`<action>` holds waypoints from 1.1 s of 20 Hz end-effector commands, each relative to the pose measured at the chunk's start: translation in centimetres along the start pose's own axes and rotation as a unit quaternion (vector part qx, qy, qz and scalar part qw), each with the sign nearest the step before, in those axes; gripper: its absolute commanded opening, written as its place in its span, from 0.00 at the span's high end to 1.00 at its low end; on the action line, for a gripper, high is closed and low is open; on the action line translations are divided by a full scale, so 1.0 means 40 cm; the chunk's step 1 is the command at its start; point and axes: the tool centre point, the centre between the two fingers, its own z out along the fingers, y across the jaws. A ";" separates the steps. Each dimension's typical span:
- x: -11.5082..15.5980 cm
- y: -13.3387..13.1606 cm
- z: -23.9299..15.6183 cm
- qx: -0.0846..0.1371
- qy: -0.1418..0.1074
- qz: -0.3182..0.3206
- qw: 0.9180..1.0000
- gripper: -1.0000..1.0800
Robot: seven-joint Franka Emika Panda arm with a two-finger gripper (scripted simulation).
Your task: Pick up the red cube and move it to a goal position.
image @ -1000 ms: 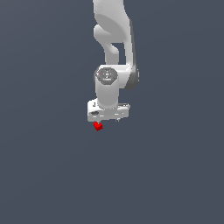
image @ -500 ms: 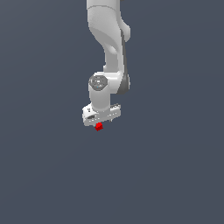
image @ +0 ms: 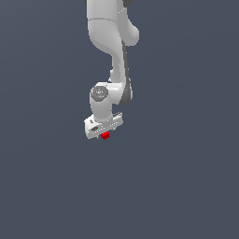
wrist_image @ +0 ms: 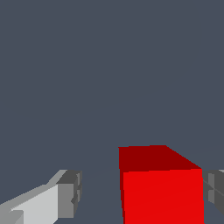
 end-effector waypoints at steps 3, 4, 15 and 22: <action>-0.007 0.012 0.018 0.000 0.002 -0.017 1.000 0.04; -0.007 0.013 0.020 0.000 0.003 -0.019 1.000 0.04; -0.008 0.015 0.023 0.000 0.003 -0.021 1.000 1.00; 0.001 0.017 0.018 0.000 0.003 -0.021 1.000 1.00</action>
